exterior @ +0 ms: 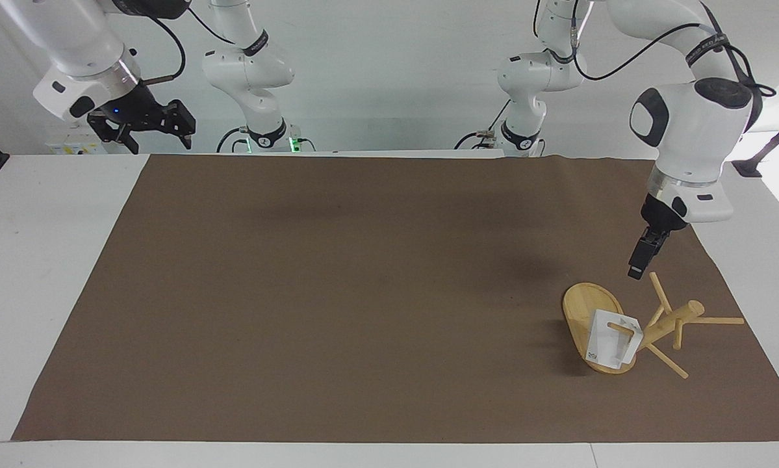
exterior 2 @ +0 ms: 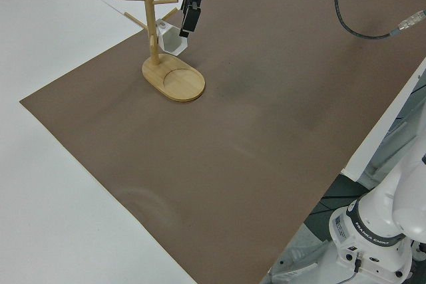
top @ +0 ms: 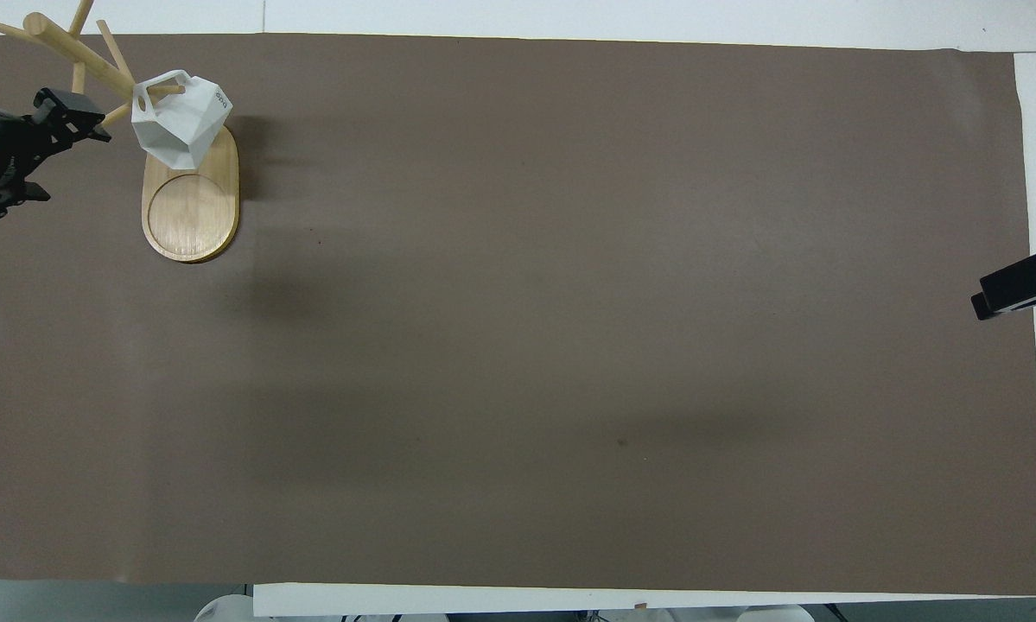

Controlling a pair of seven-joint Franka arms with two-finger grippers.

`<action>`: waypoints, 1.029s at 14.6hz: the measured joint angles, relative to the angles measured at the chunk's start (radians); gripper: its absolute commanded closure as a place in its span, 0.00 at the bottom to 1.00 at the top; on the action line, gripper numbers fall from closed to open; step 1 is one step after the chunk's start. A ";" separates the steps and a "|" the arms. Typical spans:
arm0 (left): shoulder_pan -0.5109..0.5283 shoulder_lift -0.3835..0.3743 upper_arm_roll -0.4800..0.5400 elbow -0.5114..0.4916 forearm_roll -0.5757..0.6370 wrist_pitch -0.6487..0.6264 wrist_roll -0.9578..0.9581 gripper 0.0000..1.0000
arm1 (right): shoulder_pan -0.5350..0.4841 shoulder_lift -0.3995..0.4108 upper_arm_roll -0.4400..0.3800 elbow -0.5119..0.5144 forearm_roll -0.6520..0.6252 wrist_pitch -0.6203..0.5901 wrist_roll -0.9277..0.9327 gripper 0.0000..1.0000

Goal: Hang cup on rack

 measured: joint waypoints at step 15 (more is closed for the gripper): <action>0.027 0.051 0.001 0.390 -0.080 -0.615 0.762 0.00 | -0.005 0.000 -0.009 0.000 0.000 0.009 0.019 0.00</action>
